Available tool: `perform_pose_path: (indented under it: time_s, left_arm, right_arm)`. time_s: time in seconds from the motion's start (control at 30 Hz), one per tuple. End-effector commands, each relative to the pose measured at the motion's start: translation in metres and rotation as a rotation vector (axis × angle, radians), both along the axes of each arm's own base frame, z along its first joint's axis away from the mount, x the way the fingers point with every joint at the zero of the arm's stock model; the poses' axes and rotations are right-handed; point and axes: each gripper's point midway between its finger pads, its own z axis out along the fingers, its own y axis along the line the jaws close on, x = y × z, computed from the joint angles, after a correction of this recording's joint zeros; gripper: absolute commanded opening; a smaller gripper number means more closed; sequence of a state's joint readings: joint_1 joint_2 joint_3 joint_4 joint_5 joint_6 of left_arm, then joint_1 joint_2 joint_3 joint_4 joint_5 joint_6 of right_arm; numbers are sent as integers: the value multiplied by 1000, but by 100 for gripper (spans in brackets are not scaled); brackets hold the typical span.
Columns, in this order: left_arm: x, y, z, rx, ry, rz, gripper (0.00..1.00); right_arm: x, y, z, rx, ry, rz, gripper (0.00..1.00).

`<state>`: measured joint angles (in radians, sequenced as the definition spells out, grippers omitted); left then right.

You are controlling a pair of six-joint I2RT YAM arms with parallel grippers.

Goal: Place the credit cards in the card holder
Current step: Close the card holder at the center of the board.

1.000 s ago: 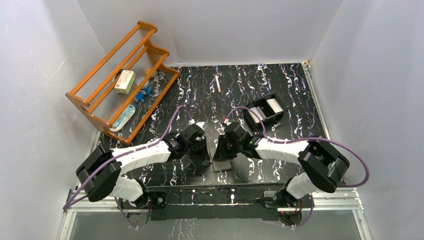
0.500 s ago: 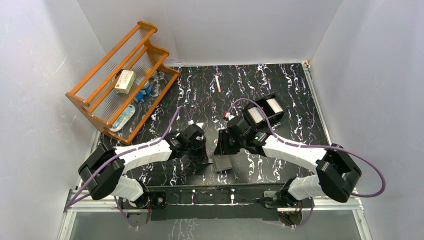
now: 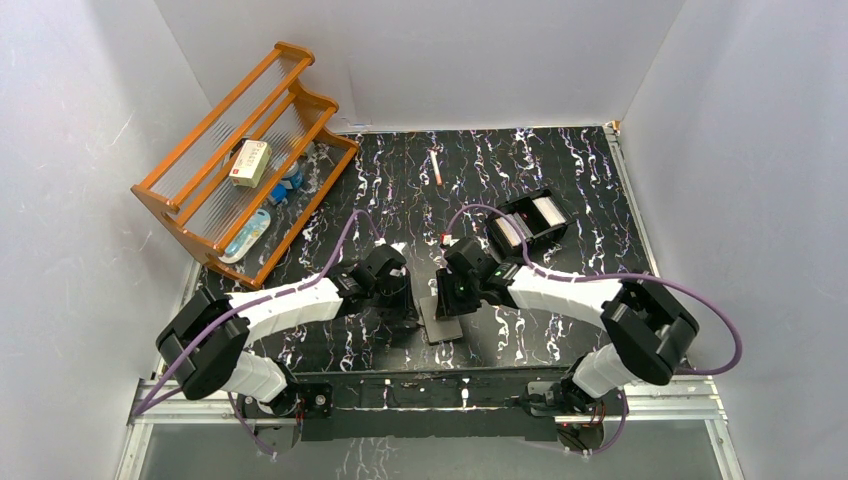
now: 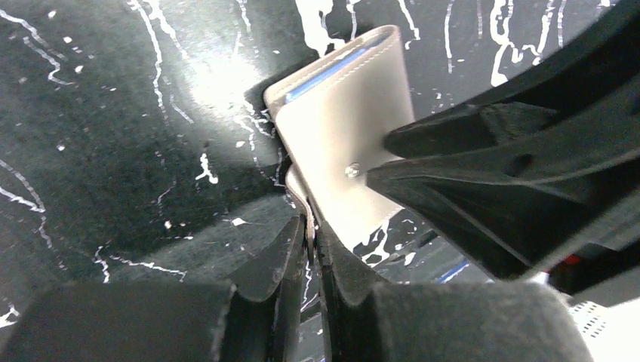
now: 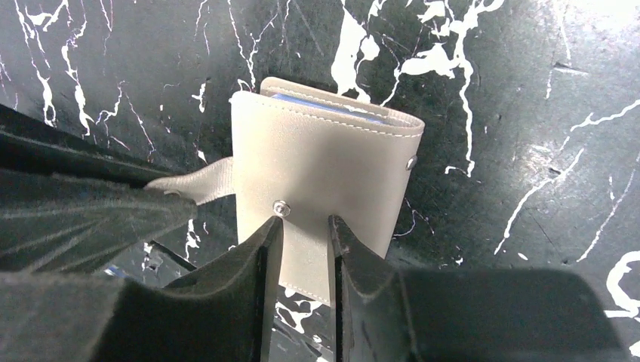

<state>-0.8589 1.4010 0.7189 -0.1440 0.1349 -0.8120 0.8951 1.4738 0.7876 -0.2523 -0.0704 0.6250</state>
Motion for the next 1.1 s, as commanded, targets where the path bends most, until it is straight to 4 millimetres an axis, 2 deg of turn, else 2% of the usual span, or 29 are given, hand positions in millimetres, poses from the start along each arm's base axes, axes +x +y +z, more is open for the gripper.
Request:
perform_pose_path:
  time_s: [0.0, 0.23, 0.53, 0.8, 0.9, 1.07]
  left_arm:
    - [-2, -18, 17, -120, 16, -24, 12]
    - [-5, -31, 11, -165, 60, -49, 19]
    - [0, -34, 4, -164, 45, -53, 19]
    - [3, -29, -5, -123, 38, -51, 31]
    - [3, -28, -7, -118, 36, -48, 31]
    - [5, -25, -10, -100, 25, -39, 24]
  right_arm:
    - [7, 8, -2, -4, -22, 14, 35]
    - [5, 0, -15, -40, -14, -5, 30]
    - [3, 2, -14, -8, -8, -22, 27]
    - [1, 3, -16, 5, 3, -34, 26]
    - [2, 2, -15, 8, -2, -42, 26]
    - [2, 1, -11, 16, -12, -54, 24]
